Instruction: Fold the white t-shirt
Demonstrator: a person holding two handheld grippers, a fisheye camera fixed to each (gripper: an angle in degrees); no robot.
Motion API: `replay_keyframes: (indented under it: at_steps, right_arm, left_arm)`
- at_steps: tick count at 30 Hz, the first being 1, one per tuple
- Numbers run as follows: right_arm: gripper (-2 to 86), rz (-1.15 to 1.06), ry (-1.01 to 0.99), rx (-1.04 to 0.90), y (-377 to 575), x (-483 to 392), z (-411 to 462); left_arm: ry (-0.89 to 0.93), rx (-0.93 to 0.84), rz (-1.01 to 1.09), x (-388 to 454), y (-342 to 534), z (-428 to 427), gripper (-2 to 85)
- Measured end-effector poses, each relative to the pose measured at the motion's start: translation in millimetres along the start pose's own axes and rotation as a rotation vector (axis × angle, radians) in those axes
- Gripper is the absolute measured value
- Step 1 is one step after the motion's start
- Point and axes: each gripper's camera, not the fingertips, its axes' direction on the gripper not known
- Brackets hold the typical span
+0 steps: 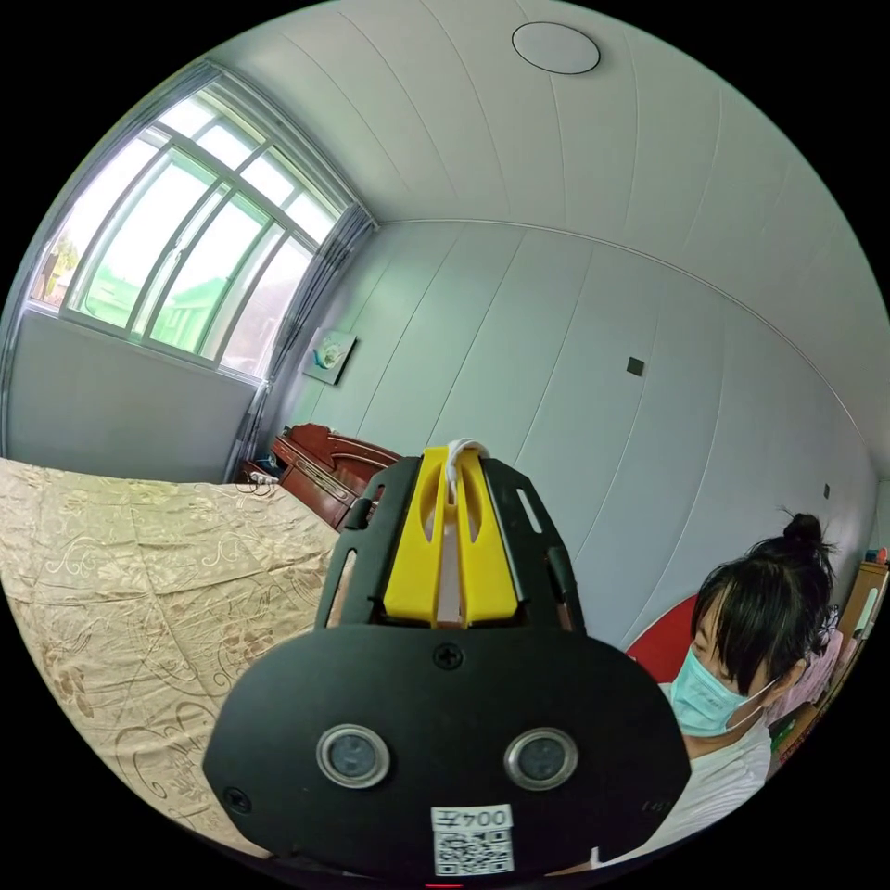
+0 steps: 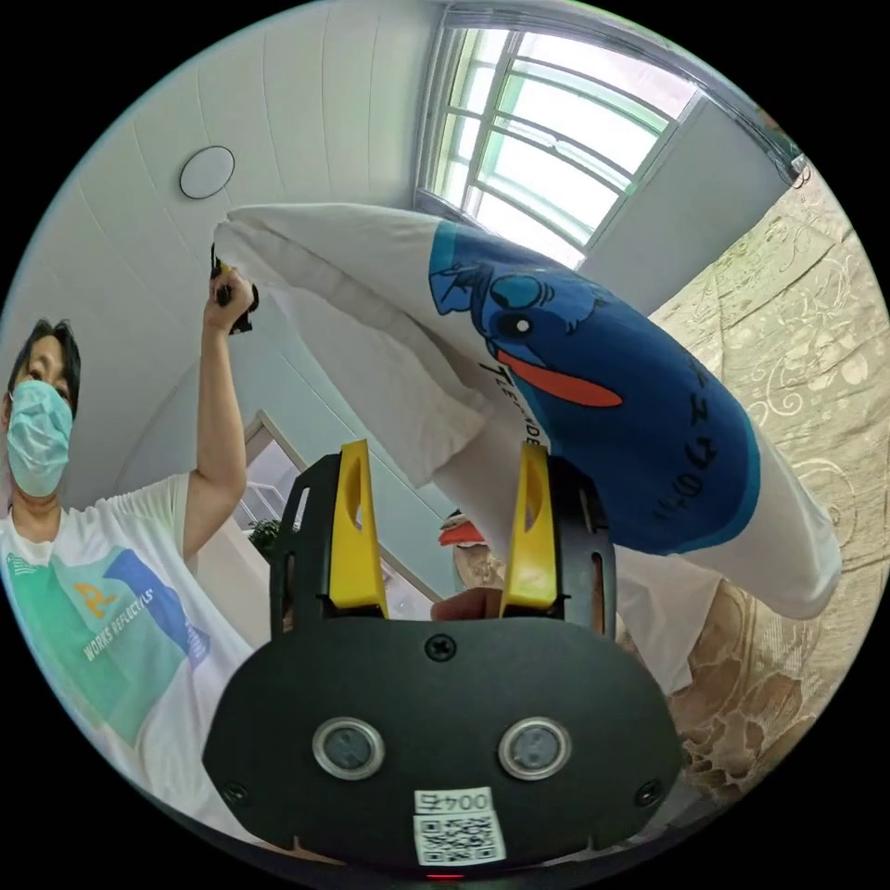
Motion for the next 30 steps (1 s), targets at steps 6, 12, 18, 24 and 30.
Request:
replay_keyframes:
  at_steps: [6,12,18,24,30]
  right_arm:
    - [17.3,0.023,-0.095,0.001,-15.5,23.2,-9.2]
    - [0.6,-0.001,-0.310,0.016,-21.8,26.5,-43.7]
    - [-0.6,-0.061,-0.293,0.085,-71.4,8.5,-127.1]
    - [-0.9,-0.345,0.024,0.164,-205.9,-84.4,-239.9]
    - [-0.9,-0.577,0.253,0.185,-306.9,-218.7,-291.7]
  left_arm:
    - [0.008,0.014,-0.012,-4.1,-8.5,-4.3,0.8]
    - [-0.048,0.014,-0.009,-10.6,-18.9,-19.1,0.8]
    - [-0.138,0.047,-0.053,-37.7,-24.3,-56.2,1.0]
    - [-0.265,0.087,-0.121,-75.6,-31.7,-108.0,1.0]
    - [-0.268,0.207,-0.150,-84.5,-32.3,-165.1,1.0]
